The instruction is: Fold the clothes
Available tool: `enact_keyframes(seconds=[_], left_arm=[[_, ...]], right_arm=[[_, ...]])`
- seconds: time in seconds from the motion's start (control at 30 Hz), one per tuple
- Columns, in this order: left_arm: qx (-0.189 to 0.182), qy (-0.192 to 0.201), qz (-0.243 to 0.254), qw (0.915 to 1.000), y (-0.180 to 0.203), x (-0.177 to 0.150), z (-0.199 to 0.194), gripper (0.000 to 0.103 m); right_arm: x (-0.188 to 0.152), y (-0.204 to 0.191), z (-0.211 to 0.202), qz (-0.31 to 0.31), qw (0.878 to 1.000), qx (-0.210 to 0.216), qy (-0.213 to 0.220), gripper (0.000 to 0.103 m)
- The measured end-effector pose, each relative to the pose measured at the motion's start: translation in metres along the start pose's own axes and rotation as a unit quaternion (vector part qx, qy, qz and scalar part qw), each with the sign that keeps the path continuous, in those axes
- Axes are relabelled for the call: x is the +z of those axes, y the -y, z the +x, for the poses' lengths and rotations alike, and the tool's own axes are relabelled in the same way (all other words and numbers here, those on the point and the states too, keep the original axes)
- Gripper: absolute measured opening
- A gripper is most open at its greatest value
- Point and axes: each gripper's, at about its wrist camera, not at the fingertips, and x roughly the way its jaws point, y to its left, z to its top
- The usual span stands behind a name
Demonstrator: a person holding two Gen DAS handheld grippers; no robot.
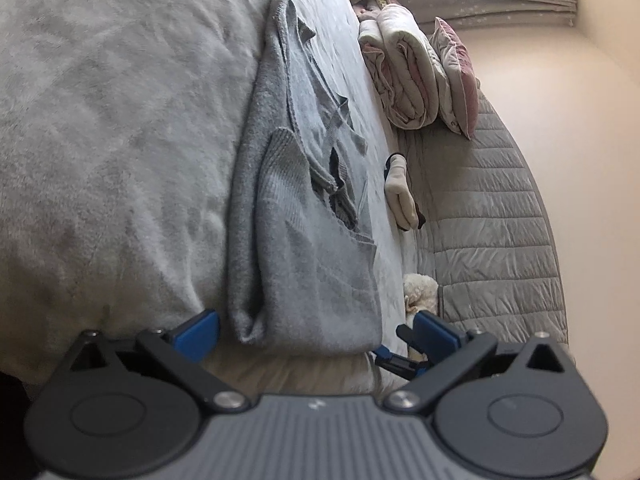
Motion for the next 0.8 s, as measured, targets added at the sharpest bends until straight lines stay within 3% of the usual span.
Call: enact_keyframes(seconds=[0.13,0.23,0.3,0.4,0.47,0.57,0.67,0.8], left_arm=[[-0.001,0.005,-0.001,1.0,-0.001,0.0,-0.002,0.1],[0.0,0.006,-0.003,1.0,-0.003,0.0,-0.002,0.089],[0.0,0.003,-0.005,1.0,-0.005,-0.001,0.0,0.078],[0.011,0.002,-0.017,0.9998,-0.009,-0.003,0.005,0.059],[0.015,0.001,-0.029,0.9995,-0.012,-0.002,0.007,0.038],[0.012,0.001,-0.047,0.9988,-0.016,-0.002,0.008,0.017],[-0.008,0.01,-0.055,0.9984,-0.015,-0.002,0.004,0.014],[-0.062,0.03,-0.065,0.9955,-0.006,0.002,-0.002,0.013]], right_arm=[[-0.002,-0.002,0.001,0.002,1.0,0.001,-0.001,0.08],[-0.001,-0.001,0.001,0.009,1.0,0.004,-0.001,0.08],[-0.001,-0.001,0.002,0.014,1.0,0.006,-0.002,0.072],[-0.001,-0.001,0.002,0.02,1.0,0.008,-0.002,0.051],[-0.001,-0.001,0.003,0.025,1.0,0.01,-0.002,0.03],[-0.001,-0.001,0.003,0.032,0.999,0.013,-0.003,0.019],[-0.001,-0.001,0.004,0.04,0.999,0.017,-0.003,0.017],[0.008,-0.005,-0.004,0.076,0.995,0.065,0.004,0.016]])
